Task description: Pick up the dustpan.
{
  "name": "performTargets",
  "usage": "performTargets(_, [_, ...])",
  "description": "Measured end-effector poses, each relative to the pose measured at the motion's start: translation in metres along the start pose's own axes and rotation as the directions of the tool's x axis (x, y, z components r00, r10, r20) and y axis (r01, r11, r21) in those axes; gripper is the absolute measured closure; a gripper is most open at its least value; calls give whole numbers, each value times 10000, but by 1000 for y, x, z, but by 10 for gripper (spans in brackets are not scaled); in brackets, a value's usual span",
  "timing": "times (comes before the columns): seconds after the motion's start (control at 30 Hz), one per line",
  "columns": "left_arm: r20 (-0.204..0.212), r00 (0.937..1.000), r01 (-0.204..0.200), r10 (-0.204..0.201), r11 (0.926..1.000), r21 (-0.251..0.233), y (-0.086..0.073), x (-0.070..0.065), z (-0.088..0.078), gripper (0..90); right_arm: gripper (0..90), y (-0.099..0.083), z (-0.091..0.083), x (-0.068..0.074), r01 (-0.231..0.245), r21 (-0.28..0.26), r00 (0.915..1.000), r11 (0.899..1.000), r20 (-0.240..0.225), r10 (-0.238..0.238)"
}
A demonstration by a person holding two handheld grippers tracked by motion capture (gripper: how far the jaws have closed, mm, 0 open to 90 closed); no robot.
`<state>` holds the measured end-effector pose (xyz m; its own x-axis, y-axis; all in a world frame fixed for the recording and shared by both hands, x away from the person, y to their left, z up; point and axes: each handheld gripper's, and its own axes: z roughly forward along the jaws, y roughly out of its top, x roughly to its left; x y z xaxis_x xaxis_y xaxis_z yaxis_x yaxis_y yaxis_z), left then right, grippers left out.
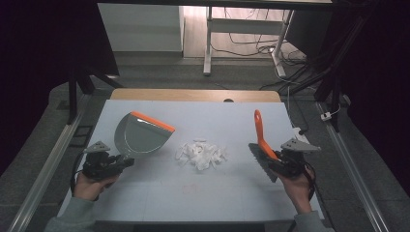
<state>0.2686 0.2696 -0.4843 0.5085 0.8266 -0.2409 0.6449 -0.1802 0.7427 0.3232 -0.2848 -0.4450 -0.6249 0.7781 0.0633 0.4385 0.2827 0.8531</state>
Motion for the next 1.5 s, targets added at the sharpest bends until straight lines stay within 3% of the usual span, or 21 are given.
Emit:
performTargets(0.33, [501, 9947, -885, 892, 9959, -161, 0, -12, -14, 615, 704, 7, 6, 8, 301, -68, 9994, 9995, -176, -302])
performTargets(0.57, [963, 9902, -994, 1008, 9949, -185, 1, -13, -17, 614, 704, 9, 13, 7, 299, -48, 9992, 9995, -254, -300])
performTargets(1.1, [1485, 9781, -1500, 1455, 9885, 191, 0, -11, -15, 614, 705, 17, 26, 15, 378, -96, 9981, 9992, -475, -382])
performTargets(1.5, [2107, 9558, -2247, 2051, 9716, 736, -1, -17, -11, 614, 705, 25, 35, 17, 351, -231, 9980, 9991, -516, -363])
